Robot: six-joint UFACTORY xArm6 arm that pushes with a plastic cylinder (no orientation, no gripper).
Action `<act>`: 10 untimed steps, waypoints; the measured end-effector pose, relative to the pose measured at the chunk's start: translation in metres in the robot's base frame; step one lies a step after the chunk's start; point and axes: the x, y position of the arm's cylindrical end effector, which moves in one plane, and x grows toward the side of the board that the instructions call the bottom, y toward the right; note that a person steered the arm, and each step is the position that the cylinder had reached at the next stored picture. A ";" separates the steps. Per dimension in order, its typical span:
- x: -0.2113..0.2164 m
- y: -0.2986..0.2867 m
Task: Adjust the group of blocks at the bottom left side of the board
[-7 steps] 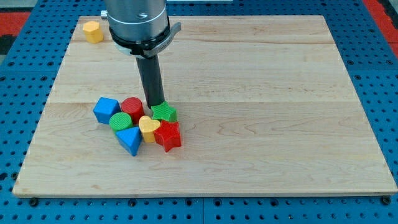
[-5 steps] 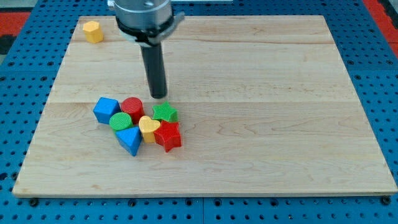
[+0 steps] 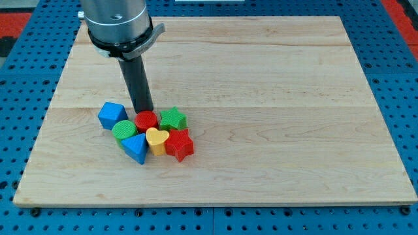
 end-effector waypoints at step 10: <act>0.132 0.084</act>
